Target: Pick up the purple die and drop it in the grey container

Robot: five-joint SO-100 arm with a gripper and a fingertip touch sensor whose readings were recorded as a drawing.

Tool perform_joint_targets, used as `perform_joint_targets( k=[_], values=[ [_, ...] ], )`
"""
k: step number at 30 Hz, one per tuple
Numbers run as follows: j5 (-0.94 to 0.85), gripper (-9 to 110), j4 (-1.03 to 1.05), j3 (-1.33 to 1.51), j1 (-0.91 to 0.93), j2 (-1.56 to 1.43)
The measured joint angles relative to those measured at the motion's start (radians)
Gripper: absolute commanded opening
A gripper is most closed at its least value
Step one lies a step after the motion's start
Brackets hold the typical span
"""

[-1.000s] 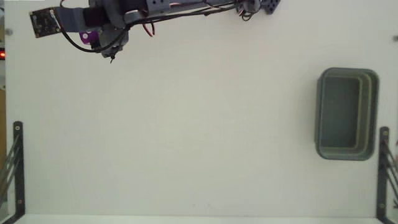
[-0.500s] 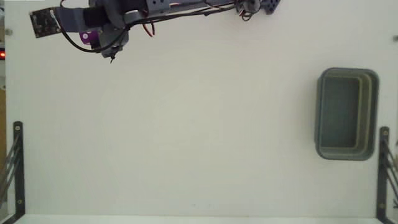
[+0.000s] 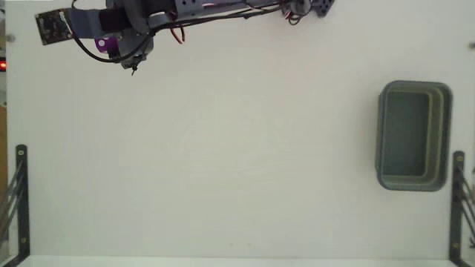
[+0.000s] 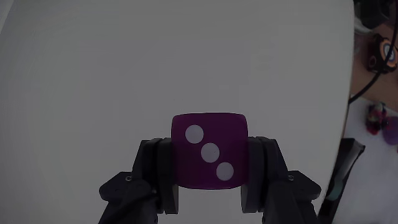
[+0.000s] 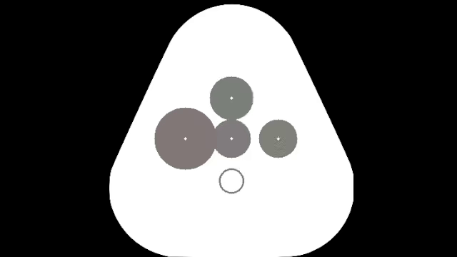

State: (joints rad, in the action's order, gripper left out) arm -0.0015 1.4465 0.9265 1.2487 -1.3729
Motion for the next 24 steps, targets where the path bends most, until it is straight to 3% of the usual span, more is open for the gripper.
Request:
perform_joint_targets(
  k=[10,24],
  values=[
    [0.000,50,0.000,0.000,-0.163,0.000],
    [-0.002,50,0.000,0.043,-0.529,-0.003]
  ],
)
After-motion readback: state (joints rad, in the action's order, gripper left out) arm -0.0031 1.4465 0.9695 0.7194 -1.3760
